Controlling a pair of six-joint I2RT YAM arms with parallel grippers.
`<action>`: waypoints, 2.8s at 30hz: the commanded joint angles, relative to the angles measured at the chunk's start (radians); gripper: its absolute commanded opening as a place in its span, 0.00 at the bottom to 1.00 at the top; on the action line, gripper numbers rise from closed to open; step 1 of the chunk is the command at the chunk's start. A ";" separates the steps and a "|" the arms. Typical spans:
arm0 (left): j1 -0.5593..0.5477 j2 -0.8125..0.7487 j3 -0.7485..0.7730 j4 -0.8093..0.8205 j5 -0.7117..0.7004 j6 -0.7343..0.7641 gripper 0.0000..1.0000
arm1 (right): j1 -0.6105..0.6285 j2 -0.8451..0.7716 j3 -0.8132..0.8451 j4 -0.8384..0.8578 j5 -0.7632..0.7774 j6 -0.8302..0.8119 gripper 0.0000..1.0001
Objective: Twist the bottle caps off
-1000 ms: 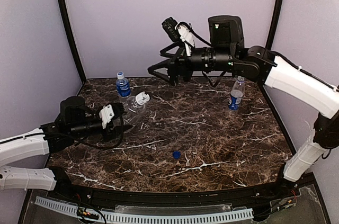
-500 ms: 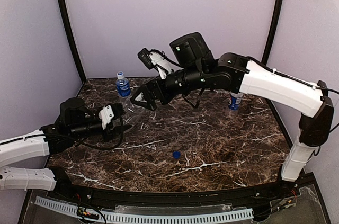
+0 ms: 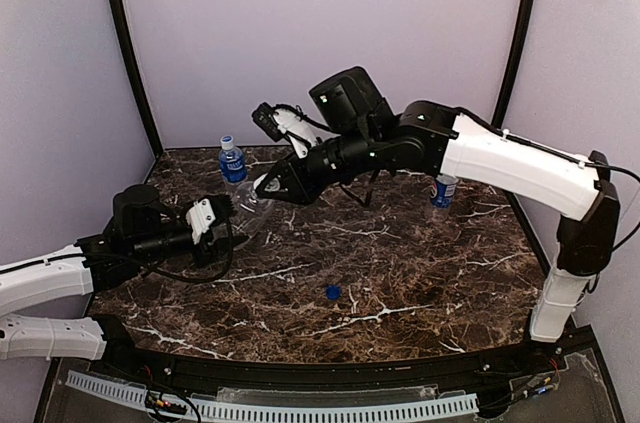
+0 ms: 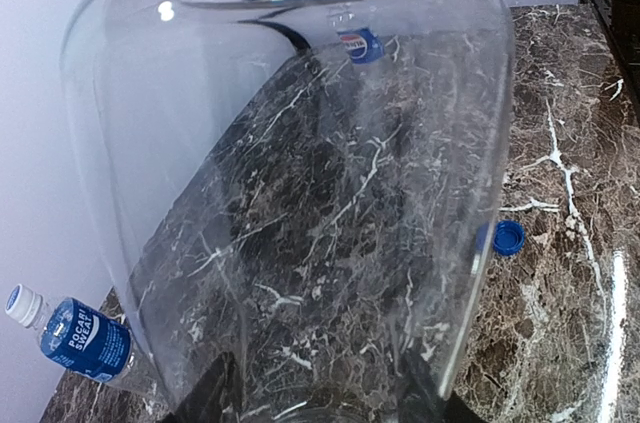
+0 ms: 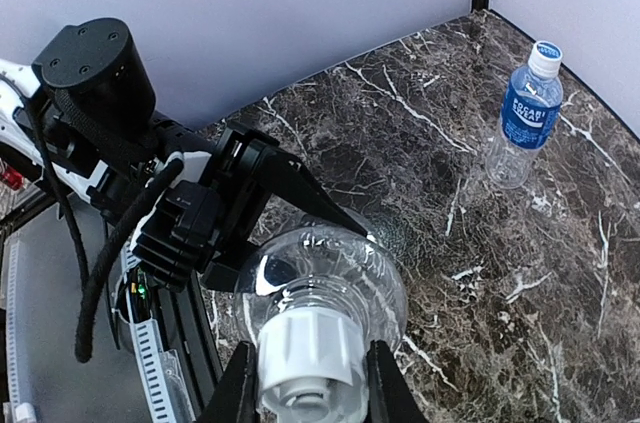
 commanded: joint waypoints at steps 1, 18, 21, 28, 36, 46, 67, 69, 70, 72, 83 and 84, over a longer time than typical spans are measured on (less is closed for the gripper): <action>-0.003 -0.016 -0.014 0.025 0.011 0.020 0.09 | 0.006 0.008 0.039 0.001 -0.045 -0.048 0.01; -0.003 -0.026 0.014 -0.368 0.315 0.237 0.05 | 0.135 -0.141 -0.119 -0.187 -0.076 -1.145 0.00; -0.003 -0.023 0.025 -0.420 0.341 0.270 0.05 | 0.158 -0.150 -0.131 -0.189 0.022 -1.293 0.00; -0.003 -0.036 0.025 -0.425 0.332 0.256 0.05 | 0.169 -0.209 -0.221 -0.008 0.207 -1.405 0.00; -0.003 -0.048 -0.012 -0.236 0.227 0.139 0.05 | -0.067 -0.100 -0.123 0.028 0.474 -0.544 0.00; -0.002 -0.053 -0.008 -0.135 0.170 0.060 0.05 | -0.207 0.195 -0.065 -0.298 0.234 0.092 0.00; -0.002 -0.052 -0.006 -0.113 0.167 0.059 0.05 | -0.151 0.392 -0.190 -0.220 0.176 0.166 0.24; -0.002 -0.050 -0.004 -0.109 0.168 0.059 0.05 | -0.149 0.385 -0.177 -0.229 0.176 0.141 0.52; -0.001 -0.049 -0.002 -0.109 0.169 0.058 0.05 | -0.148 0.377 -0.164 -0.235 0.175 0.128 0.64; -0.002 -0.049 0.001 -0.109 0.171 0.055 0.05 | -0.144 0.347 -0.132 -0.242 0.176 0.073 0.82; -0.002 -0.059 0.017 -0.110 0.248 -0.001 0.05 | -0.114 -0.184 -0.408 0.225 -0.234 -0.471 0.91; -0.001 -0.061 0.018 -0.107 0.259 -0.010 0.05 | -0.106 -0.229 -0.467 0.299 -0.292 -0.515 0.90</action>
